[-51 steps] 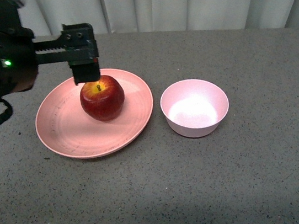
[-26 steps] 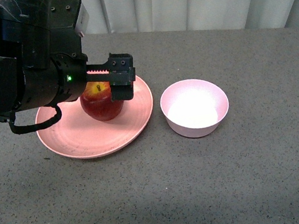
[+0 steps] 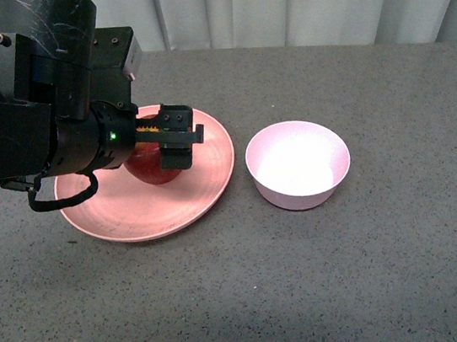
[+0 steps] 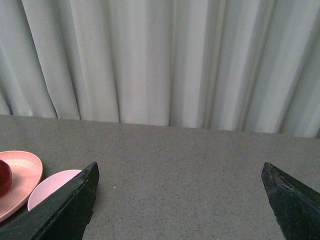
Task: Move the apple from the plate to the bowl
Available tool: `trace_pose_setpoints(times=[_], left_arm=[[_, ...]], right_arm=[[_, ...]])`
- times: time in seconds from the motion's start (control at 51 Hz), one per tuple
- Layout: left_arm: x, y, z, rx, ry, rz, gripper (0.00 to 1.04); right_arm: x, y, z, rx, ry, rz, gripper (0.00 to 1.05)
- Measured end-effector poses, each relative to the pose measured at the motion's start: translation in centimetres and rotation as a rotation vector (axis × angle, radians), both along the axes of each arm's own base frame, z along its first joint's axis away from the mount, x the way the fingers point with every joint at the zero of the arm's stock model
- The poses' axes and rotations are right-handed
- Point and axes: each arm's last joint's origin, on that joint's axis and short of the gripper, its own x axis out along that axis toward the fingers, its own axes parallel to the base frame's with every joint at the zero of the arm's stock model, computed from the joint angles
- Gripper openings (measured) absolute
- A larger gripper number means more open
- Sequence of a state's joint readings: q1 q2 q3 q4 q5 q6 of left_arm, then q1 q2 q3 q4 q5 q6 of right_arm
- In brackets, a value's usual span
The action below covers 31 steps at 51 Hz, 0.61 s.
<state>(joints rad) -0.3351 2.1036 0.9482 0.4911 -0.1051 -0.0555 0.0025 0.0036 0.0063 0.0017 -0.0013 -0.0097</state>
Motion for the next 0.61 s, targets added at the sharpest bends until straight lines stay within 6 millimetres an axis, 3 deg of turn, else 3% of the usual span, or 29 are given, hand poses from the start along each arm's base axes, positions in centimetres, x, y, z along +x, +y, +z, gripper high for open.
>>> trace_pose_setpoints(times=[0.098, 0.353, 0.51, 0.608], left_arm=[[0.0, 0.0, 0.0, 0.000, 0.000, -0.003, 0.68], [-0.2, -1.1, 1.3, -0.011, -0.043, -0.032, 0.65], [-0.9, -4.7, 4.0, -0.048, -0.123, -0.125, 0.65], [-1.5, -7.1, 4.7, -0.060, -0.141, -0.181, 0.65]], right_arm=[[0.0, 0.0, 0.0, 0.000, 0.000, 0.000, 0.95], [0.0, 0.0, 0.0, 0.000, 0.000, 0.000, 0.95], [0.0, 0.0, 0.0, 0.000, 0.000, 0.000, 0.95], [0.0, 0.0, 0.0, 0.000, 0.000, 0.000, 0.95]])
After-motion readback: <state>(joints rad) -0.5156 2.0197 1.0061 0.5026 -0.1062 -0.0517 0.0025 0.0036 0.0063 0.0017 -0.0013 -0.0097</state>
